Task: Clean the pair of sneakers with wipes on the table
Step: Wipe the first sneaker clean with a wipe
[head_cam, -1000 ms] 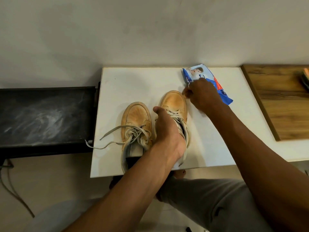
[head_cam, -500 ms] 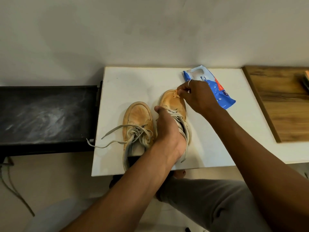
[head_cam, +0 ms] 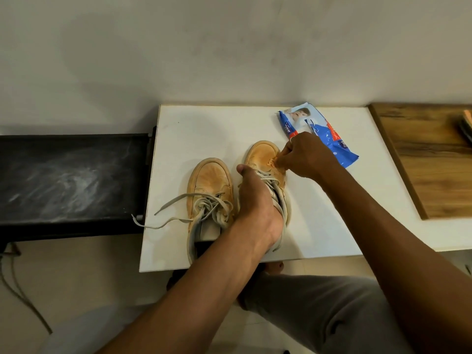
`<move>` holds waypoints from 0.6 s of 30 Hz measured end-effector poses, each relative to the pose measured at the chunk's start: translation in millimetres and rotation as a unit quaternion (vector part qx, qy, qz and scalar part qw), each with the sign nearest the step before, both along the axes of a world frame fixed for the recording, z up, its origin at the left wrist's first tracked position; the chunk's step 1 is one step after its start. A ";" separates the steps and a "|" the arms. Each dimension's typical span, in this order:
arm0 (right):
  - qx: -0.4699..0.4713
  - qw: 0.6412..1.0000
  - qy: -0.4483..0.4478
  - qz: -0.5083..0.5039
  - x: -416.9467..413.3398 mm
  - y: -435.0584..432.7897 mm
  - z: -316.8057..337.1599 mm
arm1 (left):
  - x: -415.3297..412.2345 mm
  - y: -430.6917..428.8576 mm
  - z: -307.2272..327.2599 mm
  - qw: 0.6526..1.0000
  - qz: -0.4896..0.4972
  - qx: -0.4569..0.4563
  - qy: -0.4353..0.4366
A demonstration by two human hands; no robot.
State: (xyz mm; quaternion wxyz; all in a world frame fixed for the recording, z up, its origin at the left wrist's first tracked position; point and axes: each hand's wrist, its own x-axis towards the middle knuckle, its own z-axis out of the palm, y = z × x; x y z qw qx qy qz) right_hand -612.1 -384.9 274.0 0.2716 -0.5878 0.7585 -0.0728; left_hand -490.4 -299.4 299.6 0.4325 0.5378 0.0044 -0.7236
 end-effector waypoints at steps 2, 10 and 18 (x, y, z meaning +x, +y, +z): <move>-0.057 0.998 0.020 -0.016 7.3 3.4 -5.5 | -0.1 0.1 0.4 1.000 -0.003 0.002 -0.006; -0.166 0.984 0.035 0.061 15.8 -4.5 -14.9 | 0.9 1.7 -1.2 1.000 -0.024 0.011 -0.002; -0.217 0.954 0.058 0.199 16.1 -12.8 -14.2 | -0.4 0.4 -2.2 0.999 -0.018 0.024 0.012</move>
